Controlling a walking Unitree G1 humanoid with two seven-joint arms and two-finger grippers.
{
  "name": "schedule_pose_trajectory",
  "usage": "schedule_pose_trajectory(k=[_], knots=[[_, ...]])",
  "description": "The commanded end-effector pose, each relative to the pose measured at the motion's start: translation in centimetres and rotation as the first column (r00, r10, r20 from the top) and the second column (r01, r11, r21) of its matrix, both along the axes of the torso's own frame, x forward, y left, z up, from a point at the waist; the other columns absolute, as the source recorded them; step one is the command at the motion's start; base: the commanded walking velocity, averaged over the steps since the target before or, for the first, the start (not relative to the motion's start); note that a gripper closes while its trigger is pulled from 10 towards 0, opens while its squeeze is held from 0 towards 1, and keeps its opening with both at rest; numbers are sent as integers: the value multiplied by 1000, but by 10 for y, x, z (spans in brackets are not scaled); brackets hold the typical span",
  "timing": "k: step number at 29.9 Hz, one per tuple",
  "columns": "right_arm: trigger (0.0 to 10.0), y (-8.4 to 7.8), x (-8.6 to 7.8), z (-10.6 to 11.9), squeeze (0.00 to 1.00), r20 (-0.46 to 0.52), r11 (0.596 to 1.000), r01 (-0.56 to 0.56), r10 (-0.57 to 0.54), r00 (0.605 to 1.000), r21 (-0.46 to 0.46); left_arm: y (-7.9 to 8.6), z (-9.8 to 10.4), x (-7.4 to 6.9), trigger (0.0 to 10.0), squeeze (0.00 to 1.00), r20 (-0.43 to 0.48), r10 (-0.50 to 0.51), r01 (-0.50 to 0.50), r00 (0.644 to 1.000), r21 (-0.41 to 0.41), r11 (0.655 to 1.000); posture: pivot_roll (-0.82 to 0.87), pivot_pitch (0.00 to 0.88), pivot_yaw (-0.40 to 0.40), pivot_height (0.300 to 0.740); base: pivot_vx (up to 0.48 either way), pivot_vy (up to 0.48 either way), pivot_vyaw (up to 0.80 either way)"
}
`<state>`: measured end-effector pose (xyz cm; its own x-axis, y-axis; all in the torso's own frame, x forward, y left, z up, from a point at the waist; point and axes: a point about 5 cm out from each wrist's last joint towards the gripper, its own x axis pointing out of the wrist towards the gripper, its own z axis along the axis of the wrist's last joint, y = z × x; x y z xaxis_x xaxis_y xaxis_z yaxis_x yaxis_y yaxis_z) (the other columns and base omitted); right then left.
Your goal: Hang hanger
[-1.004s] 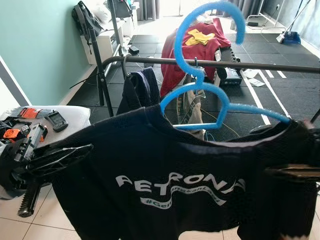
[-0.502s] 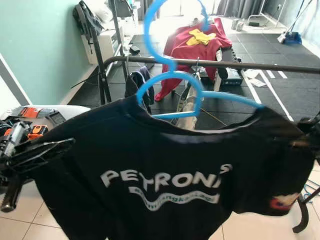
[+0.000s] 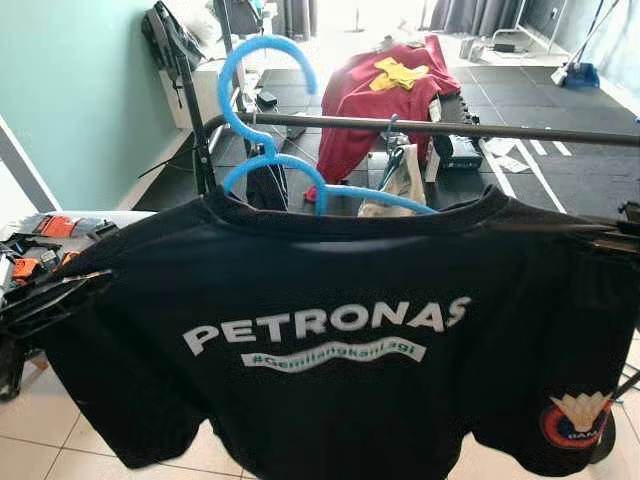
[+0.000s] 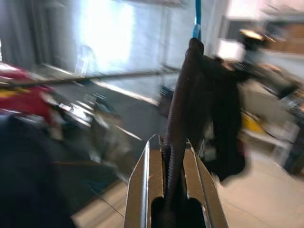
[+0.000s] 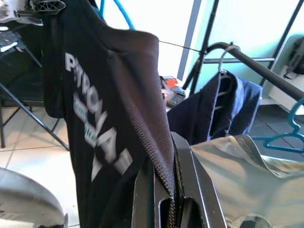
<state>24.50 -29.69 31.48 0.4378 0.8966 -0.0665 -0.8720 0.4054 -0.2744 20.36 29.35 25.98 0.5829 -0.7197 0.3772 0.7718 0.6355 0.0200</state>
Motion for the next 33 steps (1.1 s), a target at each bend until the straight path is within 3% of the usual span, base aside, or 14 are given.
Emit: schedule_pose_trajectory(k=[1,2,6,8,11,17,18,19,20,24,25,28,30,33], knots=[[0,3,1,-12,0,-40,1000,13,-14,999,-24,18,3,1,10000,0,36,148,-144,988,-91,985,-151,41,38,740,0,0,0],[0,12,0,-24,0,-89,998,-16,11,996,-53,19,7,4,10000,0,57,178,-167,982,-154,974,-150,40,38,740,0,0,0],[0,25,-1,-43,0,-165,994,-64,49,985,-89,19,11,7,10000,0,83,211,-187,974,-226,956,-151,42,38,740,0,0,0],[0,48,-3,-70,0,-261,981,-139,99,960,-139,17,19,8,10000,0,129,207,-159,970,-305,939,-154,43,37,740,0,0,0],[0,67,-4,-86,0,-300,971,-188,138,944,-146,11,24,7,10000,0,167,153,-90,974,-338,937,-154,43,38,740,0,0,0],[0,84,-2,-93,0,-298,971,-211,169,940,-116,-5,24,4,10000,0,191,43,20,981,-317,948,-154,43,38,740,0,0,0],[0,88,3,-93,0,-270,978,-180,146,952,-107,-17,20,-1,10000,0,186,-70,118,980,-263,958,-152,45,38,740,0,0,0],[0,88,3,-93,0,-270,978,-180,146,952,-107,-17,20,-1,10000,0,186,-70,118,980,-263,958,-152,45,38,740,0,0,0],[0,87,9,-92,0,-245,985,-141,113,963,-100,-25,16,-5,10000,0,167,-154,189,974,-220,957,-154,46,40,740,0,0,0],[0,84,14,-88,0,-215,991,-94,72,974,-92,-30,11,-8,10000,0,141,-210,234,967,-181,955,-155,47,39,740,0,0,0],[0,75,21,-76,0,-156,998,-20,10,988,-58,-32,3,-11,10000,0,81,-236,245,968,-115,963,-157,52,39,740,0,0,0],[0,55,30,-47,0,-53,994,104,-102,993,31,-25,-14,-15,10000,0,-39,-233,233,972,14,972,-158,53,40,740,0,0,0],[0,55,30,-47,0,-53,994,104,-102,993,31,-25,-14,-15,10000,0,-39,-233,233,972,14,972,-158,53,40,740,0,0,0],[0,35,33,-25,0,22,978,198,-200,980,62,0,-27,-22,10000,0,-173,-161,192,972,179,965,-163,56,40,740,0,0,0]])
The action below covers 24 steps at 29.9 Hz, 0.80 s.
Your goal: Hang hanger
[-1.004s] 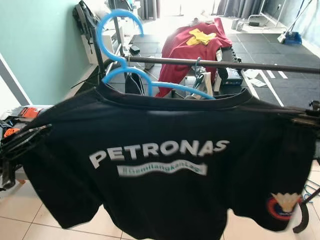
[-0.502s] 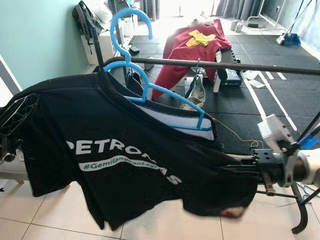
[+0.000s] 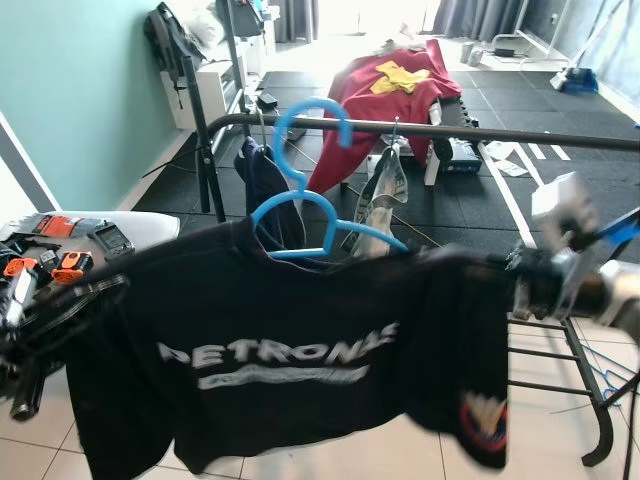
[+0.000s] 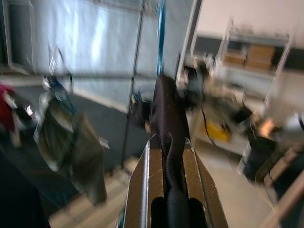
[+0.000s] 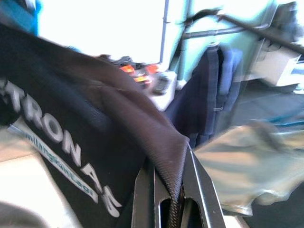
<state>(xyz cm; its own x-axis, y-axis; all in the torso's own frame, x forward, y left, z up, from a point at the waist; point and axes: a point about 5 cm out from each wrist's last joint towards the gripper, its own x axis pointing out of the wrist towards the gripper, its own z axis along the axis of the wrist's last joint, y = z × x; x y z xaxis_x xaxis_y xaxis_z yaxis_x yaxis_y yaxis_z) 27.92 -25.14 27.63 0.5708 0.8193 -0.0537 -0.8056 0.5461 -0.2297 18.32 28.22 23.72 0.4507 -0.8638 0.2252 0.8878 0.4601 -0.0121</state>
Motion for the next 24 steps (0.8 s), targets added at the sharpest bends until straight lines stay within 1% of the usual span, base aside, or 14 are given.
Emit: schedule_pose_trajectory(k=[1,4,5,6,9,10,11,13,16,17,18,20,21,24], knots=[[0,-15,-1,15,0,67,998,60,-61,996,12,17,-4,-3,10000,0,-37,45,-41,998,113,993,-166,58,41,740,0,0,0],[0,-18,-2,16,0,68,997,74,-74,995,2,23,1,-4,10000,0,-22,71,-68,997,120,990,-165,59,40,740,0,0,0],[0,-20,-2,17,0,67,996,83,-82,994,-12,27,9,-4,10000,0,7,85,-85,996,105,991,-165,59,40,740,0,0,0],[0,-20,-2,17,0,67,996,83,-82,994,-12,27,9,-4,10000,0,7,85,-85,996,105,991,-165,59,40,740,0,0,0],[0,-24,-6,5,0,22,990,96,-95,995,-106,28,39,-9,10000,0,128,80,-80,989,-10,997,-171,60,37,740,0,0,0],[0,-24,-6,5,0,22,990,96,-95,995,-106,28,39,-9,10000,0,128,80,-80,989,-10,997,-171,60,37,740,0,0,0],[0,-25,-6,-2,0,1,982,103,-104,995,-157,28,44,-11,10000,0,152,79,-74,985,-36,997,-174,60,36,740,0,0,0],[0,-26,-10,-24,0,-87,957,77,-105,991,-278,29,50,-11,10000,0,208,104,-85,973,-101,991,-173,60,33,740,0,0,0],[0,-26,-11,-31,0,-117,949,64,-104,988,-308,29,52,-11,10000,0,224,113,-88,968,-119,989,-173,60,33,740,0,0,0],[0,-26,-13,-42,0,-160,940,48,-108,981,-337,28,56,-12,10000,0,250,113,-75,962,-158,985,-173,60,33,740,0,0,0],[0,-26,-13,-42,0,-160,940,48,-108,981,-337,28,56,-12,10000,0,250,113,-75,962,-158,985,-173,60,33,740,0,0,0],[0,-25,-15,-53,0,-203,937,28,-105,973,-349,26,61,-14,10000,0,289,94,-38,953,-195,980,-173,60,33,740,0,0,0],[0,-25,-15,-53,0,-203,937,28,-105,973,-349,26,61,-14,10000,0,289,94,-38,953,-195,980,-173,60,33,740,0,0,0],[0,-12,-18,-63,0,-247,949,-34,-47,968,-315,27,64,-14,10000,0,318,93,-19,943,-228,973,-172,58,31,740,0,0,0]])
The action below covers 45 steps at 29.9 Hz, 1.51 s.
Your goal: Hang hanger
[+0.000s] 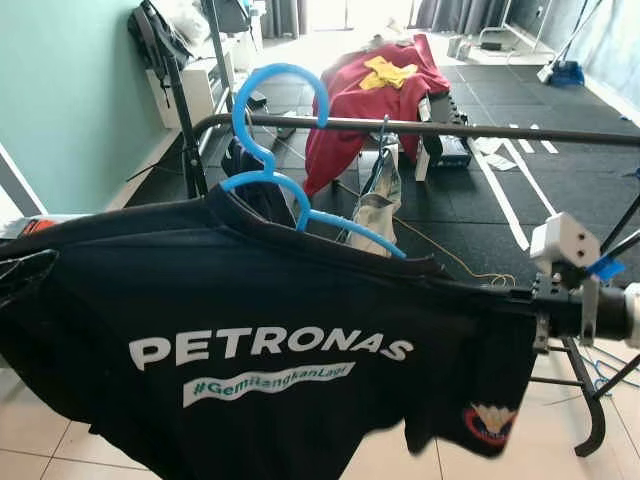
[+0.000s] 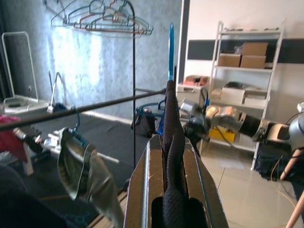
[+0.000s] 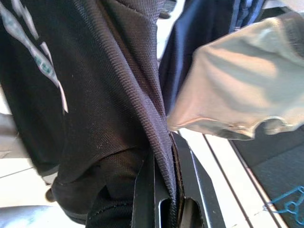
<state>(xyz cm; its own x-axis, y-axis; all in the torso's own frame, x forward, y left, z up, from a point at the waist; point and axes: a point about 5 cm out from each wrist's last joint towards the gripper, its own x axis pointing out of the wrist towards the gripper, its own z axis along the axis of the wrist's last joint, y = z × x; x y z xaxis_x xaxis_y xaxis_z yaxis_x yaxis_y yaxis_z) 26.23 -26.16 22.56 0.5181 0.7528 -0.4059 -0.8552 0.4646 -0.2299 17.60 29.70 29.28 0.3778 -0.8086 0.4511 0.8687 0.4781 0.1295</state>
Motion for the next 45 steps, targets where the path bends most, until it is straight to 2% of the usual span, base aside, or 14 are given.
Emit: schedule_pose_trajectory(k=[1,8,13,14,15,16,19,25,30,38,39,41,42,45], knots=[[0,-2,-2,-12,0,-61,1000,25,-26,998,-14,12,9,-7,10000,0,89,48,-41,995,-82,996,-172,58,31,740,0,0,0],[0,26,-6,-27,0,-101,997,-66,70,992,36,2,8,5,10000,0,105,62,-45,993,-153,987,-175,52,34,740,0,0,0],[314,70,-9,-36,0,-74,975,-191,199,977,110,-21,8,36,10000,0,84,133,-101,988,-305,947,-168,45,34,740,0,0,0],[3137,75,-7,-33,0,-49,972,-193,201,978,134,-27,6,40,10000,0,68,122,-96,990,-304,948,-167,43,34,740,0,0,0],[9333,78,-4,-30,0,-41,969,-183,192,980,167,-32,3,42,10000,0,57,108,-88,993,-286,954,-167,43,33,740,0,0,0],[10000,79,0,-21,902,-15,963,-166,173,985,212,-38,-1,44,10000,0,38,97,-86,995,-234,968,-167,42,33,740,0,0,0],[10000,76,1,-5,1000,12,942,-173,177,984,287,-44,-9,47,10000,0,9,99,-97,995,-128,987,-166,42,33,740,0,0,0],[10000,54,-17,26,1000,41,897,-279,282,958,344,-46,-14,52,10000,0,-16,137,-136,990,55,989,-163,38,35,740,0,0,0],[10000,32,-41,48,1000,29,911,-357,359,933,208,-41,-8,55,10000,0,10,163,-163,987,158,974,-165,44,42,740,0,0,0],[10000,34,-34,66,1000,133,923,-327,305,943,203,-62,-4,51,10000,0,30,40,-46,999,207,977,-166,45,44,740,0,0,0],[10000,38,-29,71,678,174,916,-336,303,937,218,-72,-4,51,10000,0,31,-16,8,999,236,972,-160,46,43,740,0,0,0],[10000,40,-26,75,678,202,911,-345,302,932,228,-78,-4,51,10000,0,30,-54,45,998,256,966,-159,47,42,740,0,0,0],[10000,44,-22,79,0,234,901,-359,305,923,242,-84,-3,51,10000,0,29,-92,81,995,272,959,-155,44,42,740,0,0,0],[10000,49,-18,85,0,271,884,-388,318,908,260,-91,-1,52,10000,0,30,-141,126,990,290,949,-151,44,44,740,0,0,0]])
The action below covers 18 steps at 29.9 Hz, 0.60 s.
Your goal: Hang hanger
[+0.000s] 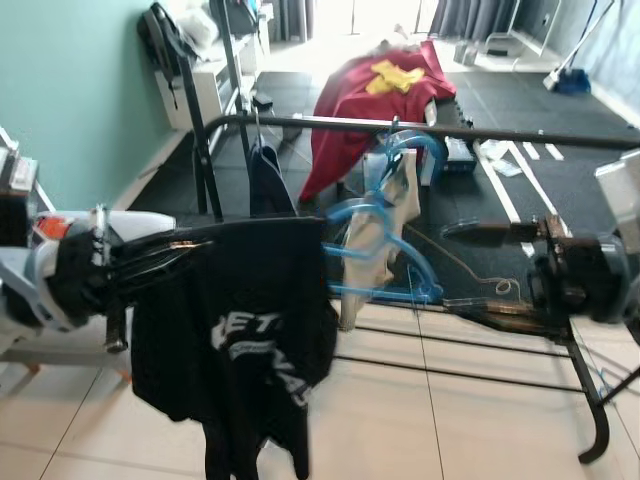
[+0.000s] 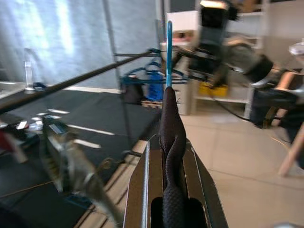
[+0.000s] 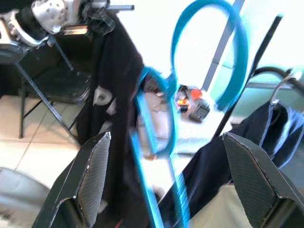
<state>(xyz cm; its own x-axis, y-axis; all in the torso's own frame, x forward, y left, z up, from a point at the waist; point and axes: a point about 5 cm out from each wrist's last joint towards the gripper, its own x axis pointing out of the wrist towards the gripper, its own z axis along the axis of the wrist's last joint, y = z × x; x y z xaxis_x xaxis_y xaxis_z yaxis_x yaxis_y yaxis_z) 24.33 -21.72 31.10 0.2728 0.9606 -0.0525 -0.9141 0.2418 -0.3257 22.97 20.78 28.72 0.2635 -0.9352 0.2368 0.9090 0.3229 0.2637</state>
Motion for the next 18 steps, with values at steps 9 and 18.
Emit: schedule_pose_trajectory(k=[9,18], knots=[[10000,19,11,-11,0,-36,997,-80,80,996,4,-12,10,-2,10000,0,22,-109,108,994,45,993,-150,43,45,740,0,0,0],[0,34,15,-37,0,-124,990,-125,116,985,-65,-19,19,-4,10000,0,49,-158,159,986,1,987,-145,43,43,740,0,0,0]])
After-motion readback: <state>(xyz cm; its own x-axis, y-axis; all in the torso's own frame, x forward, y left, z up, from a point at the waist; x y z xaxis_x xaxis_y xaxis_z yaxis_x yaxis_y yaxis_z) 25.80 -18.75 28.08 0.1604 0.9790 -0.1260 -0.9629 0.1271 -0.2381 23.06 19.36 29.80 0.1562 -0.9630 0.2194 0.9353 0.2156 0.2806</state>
